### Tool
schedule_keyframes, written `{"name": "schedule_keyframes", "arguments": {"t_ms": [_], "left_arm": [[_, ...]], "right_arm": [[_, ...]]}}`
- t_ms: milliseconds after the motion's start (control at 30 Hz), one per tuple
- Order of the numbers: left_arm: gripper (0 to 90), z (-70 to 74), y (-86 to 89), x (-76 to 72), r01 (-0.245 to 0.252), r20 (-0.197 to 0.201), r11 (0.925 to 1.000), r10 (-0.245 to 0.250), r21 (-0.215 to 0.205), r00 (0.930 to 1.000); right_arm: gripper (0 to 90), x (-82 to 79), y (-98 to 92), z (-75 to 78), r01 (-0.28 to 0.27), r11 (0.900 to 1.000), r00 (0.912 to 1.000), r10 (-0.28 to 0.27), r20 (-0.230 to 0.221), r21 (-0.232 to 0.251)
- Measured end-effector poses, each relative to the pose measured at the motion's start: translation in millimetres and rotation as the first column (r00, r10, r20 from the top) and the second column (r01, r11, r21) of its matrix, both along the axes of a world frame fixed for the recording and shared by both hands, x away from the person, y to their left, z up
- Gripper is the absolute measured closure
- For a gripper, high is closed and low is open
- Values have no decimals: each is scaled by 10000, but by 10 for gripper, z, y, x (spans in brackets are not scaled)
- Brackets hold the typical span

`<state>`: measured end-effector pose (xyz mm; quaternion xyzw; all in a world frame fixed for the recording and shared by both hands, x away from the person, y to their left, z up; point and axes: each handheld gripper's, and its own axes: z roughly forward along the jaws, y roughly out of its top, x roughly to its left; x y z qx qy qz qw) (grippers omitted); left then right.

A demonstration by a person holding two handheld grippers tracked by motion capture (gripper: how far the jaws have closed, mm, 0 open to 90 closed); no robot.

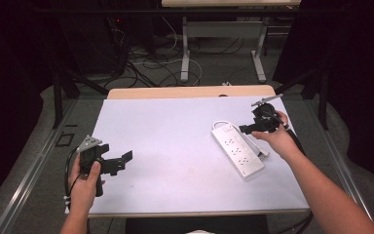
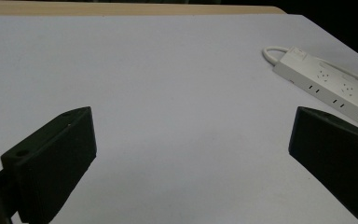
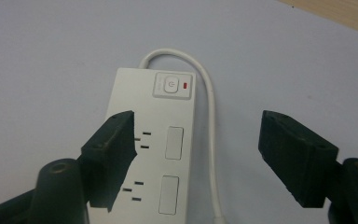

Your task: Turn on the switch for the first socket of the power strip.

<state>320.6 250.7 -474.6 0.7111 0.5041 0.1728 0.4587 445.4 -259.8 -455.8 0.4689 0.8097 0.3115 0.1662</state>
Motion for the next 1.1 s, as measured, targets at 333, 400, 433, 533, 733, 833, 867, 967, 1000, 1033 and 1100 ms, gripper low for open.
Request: {"name": "schedule_keyframes", "arguments": {"t_ms": [333, 400, 433, 533, 733, 833, 867, 967, 1000, 1033, 1100], "left_arm": [[8, 1, 2, -2, -2, 5, 10000, 2, 1, 10000], [8, 1, -1, -2, 3, 5, 10000, -3, -2, 10000], [8, 1, -2, -1, 3, -2, 10000, -3, -3, 10000], [8, 1, -2, 0, 31, -26, 10000, -31, 41, 10000], [8, -2, -1, 0, 15, -37, 10000, -15, 37, 10000], [8, -2, 0, -1, 9, -6, 10000, -9, 10, 10000], [7, -2, 1, -1, 4, -4, 10000, -4, 16, 10000], [7, -2, 1, -1, 3, -9, 10000, -3, 18, 10000], [8, -2, 1, -1, 8, -5, 10000, -8, 16, 10000], [8, -2, 1, -1, 7, -5, 10000, -7, 13, 10000], [8, -2, 0, 0, 8, -3, 10000, -8, 12, 10000]], "right_arm": [[386, 32, 4, -27, -97, 9998, 9998, 100, -166, 167], [390, 39, 16, -39, -78, 9998, 9998, 82, -207, 183], [390, 34, 22, -36, -41, 9997, 9994, 49, -346, 227], [389, 42, 37, -48, 4, 9997, 9989, 8, -467, 254], [383, 72, 60, -76, 293, 9988, 9978, -268, -607, 402], [388, 87, 70, -88, 295, 9986, 9976, -267, -645, 430], [394, 93, 71, -92, 290, 9988, 9976, -265, -642, 387], [435, 99, 94, -106, 365, 9980, 9973, -331, -662, 509], [448, 102, 93, -112, 345, 9985, 9976, -318, -611, 432], [462, 104, 95, -117, 306, 9987, 9979, -282, -582, 406], [498, 107, 107, -124, 261, 9986, 9983, -236, -539, 465]]}}
